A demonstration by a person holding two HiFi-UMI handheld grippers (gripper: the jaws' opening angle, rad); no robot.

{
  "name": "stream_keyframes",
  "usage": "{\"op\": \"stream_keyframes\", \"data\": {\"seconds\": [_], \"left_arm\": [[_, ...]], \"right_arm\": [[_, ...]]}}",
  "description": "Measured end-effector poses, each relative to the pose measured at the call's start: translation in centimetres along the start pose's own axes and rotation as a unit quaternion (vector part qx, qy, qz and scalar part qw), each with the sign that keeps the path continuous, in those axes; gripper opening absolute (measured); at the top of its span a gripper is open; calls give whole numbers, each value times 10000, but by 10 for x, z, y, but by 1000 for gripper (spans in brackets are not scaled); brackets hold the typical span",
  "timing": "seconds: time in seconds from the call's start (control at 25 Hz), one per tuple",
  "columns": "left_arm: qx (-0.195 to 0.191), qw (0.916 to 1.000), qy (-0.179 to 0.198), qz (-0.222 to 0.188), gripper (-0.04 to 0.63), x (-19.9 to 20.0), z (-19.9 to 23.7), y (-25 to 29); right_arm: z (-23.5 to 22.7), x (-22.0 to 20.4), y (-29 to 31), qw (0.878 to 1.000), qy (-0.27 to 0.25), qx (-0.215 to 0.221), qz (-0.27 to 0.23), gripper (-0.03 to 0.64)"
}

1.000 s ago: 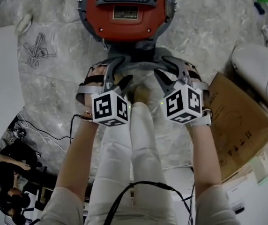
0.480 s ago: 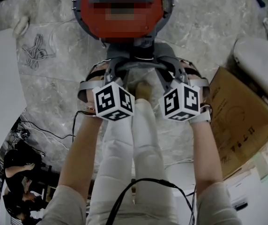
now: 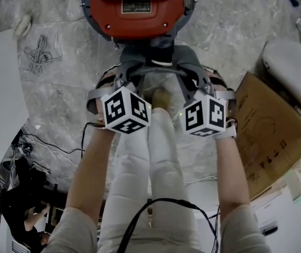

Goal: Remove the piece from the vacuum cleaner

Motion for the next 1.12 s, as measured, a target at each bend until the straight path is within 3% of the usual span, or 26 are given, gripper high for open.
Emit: {"op": "stream_keyframes", "data": {"seconds": [0.36, 0.92, 1.12], "left_arm": [[-37, 10000, 4, -61, 34, 5, -8, -19], [-62, 9996, -272, -11, 34, -7, -8, 3], [37, 9997, -231, 20, 34, -5, -9, -6]], "right_arm": [[-6, -7, 11, 9984, 529, 145, -98, 31], [3, 8, -14, 9976, -281, -559, 299, 29], [1, 5, -10, 9988, -54, -450, 193, 29]]}}
Point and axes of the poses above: the fingertips, and each gripper's own axes: y forward along the fingers, z to its left, x out of its top, the point moved 5 cm from there along -y, backward along the fingers, and after that the axes turned 15 degrees about z, right-handed, at the moved point
